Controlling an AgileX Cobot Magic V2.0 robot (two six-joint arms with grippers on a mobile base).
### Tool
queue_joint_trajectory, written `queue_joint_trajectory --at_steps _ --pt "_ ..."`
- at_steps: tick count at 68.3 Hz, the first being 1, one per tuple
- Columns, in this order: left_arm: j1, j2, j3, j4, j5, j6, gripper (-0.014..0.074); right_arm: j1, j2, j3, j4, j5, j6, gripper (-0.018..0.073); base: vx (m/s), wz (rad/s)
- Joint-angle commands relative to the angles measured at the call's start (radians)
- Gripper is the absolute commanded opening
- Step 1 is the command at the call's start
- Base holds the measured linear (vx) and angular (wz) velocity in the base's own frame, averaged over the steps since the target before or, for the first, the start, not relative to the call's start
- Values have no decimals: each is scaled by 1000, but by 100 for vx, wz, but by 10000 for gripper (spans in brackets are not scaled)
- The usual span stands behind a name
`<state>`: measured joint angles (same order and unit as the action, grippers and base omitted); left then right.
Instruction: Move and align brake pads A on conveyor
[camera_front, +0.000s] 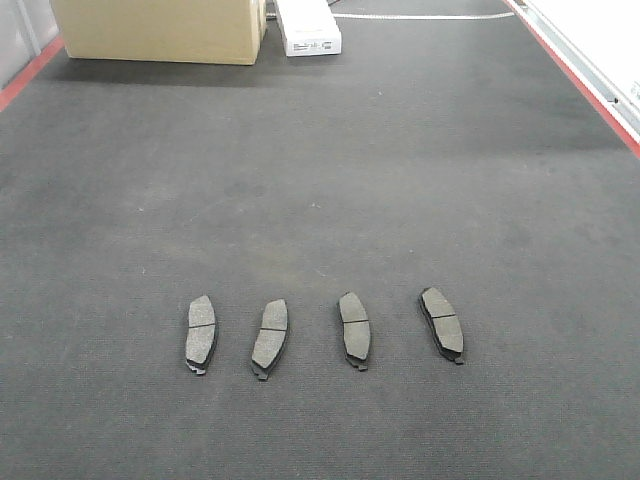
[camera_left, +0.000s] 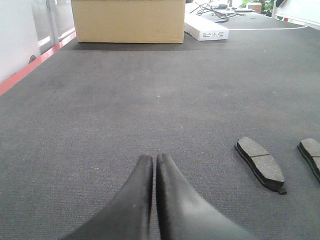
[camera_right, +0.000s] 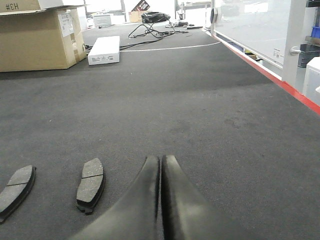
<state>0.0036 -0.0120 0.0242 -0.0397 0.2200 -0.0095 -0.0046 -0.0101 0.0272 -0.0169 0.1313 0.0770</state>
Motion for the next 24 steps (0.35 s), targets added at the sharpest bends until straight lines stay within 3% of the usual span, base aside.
queue_joint_trajectory --at_steps 1,24 --pt "0 -13 -8 -3 -75 0 -6 -7 -16 22 -7 -74 -7 -9 0 0" --pt "0 -13 -8 -3 -75 0 -6 -7 -16 22 -7 -74 -7 -9 0 0"
